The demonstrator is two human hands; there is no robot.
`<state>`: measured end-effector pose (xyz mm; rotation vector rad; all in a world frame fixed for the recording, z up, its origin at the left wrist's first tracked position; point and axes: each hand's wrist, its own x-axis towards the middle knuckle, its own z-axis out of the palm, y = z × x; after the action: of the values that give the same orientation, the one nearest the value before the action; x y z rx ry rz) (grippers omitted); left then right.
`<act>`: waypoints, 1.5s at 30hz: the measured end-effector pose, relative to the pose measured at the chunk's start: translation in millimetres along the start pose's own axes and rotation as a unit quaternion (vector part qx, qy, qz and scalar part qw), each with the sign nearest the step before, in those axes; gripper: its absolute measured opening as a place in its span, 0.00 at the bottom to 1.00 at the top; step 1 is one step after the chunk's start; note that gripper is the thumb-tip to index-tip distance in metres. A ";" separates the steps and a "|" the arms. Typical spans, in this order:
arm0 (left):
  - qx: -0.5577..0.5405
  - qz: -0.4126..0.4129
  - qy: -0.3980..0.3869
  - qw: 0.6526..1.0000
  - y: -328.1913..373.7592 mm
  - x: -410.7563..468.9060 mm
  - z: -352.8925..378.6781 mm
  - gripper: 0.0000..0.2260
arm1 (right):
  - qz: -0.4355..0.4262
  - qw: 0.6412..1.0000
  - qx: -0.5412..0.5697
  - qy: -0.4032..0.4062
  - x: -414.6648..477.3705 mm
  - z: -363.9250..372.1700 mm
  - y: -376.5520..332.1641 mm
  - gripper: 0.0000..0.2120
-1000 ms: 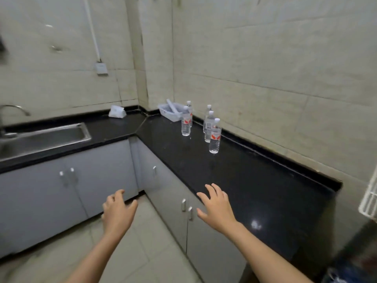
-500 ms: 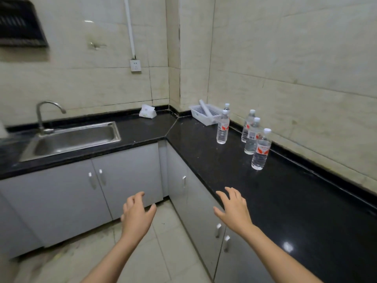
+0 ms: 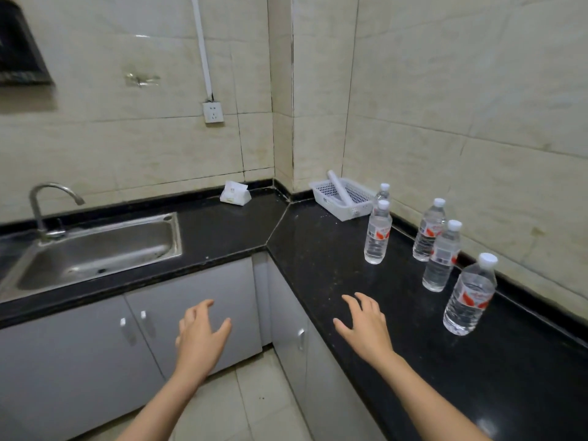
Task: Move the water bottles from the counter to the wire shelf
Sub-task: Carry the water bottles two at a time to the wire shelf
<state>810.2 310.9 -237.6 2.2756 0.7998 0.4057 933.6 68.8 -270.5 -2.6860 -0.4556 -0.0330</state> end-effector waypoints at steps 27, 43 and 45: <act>-0.024 0.143 -0.291 0.946 93.1 341.4 209.9 0.23 | 0.355 0.933 0.022 0.049 200.0 47.7 46.1 0.29; 0.006 0.220 -0.398 0.891 176.5 410.1 328.1 0.25 | 0.388 0.813 0.378 0.212 346.1 33.9 133.7 0.42; -0.006 0.224 -0.426 0.877 180.9 417.8 344.4 0.25 | 0.379 0.806 0.396 0.222 358.9 35.7 136.2 0.38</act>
<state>1372.8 303.0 -333.7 2.2769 -0.1819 -0.3983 1315.2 77.4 -324.5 -1.7571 0.6403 -0.1881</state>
